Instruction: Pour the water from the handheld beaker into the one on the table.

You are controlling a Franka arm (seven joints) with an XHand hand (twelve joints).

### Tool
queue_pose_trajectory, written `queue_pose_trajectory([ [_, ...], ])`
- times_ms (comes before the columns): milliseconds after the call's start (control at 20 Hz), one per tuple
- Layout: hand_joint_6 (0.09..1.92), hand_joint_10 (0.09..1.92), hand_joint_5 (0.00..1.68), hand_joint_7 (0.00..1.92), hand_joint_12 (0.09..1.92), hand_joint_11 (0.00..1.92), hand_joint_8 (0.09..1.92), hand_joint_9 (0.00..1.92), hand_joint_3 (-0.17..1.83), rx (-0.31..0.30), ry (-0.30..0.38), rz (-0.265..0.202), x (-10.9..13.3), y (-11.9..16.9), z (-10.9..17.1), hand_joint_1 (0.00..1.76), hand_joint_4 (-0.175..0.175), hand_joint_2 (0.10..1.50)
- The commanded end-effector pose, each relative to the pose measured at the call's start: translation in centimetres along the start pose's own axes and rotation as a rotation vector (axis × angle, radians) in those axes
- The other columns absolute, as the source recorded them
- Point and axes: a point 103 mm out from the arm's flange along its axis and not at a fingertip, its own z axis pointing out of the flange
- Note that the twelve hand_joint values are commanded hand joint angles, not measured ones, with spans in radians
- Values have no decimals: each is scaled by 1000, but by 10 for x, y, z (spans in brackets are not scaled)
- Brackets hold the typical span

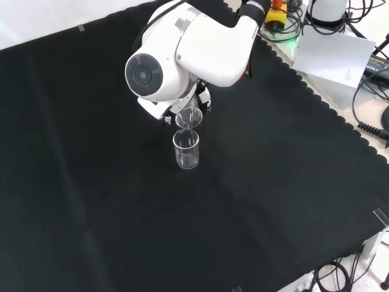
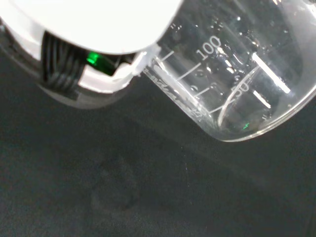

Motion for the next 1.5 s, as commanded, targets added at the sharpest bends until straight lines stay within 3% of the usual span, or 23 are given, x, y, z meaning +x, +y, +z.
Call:
queue_pose_trajectory([
  [50, 561, 87, 1298, 1353, 776, 1258, 518, 1608, 550, 14, -10, 0, 2, 1, 0, 1310, -175, 696],
  [1500, 585, 87, 1287, 1341, 780, 1256, 544, 1608, 561, 62, -45, -6, 16, 7, -5, 1309, -175, 694],
])
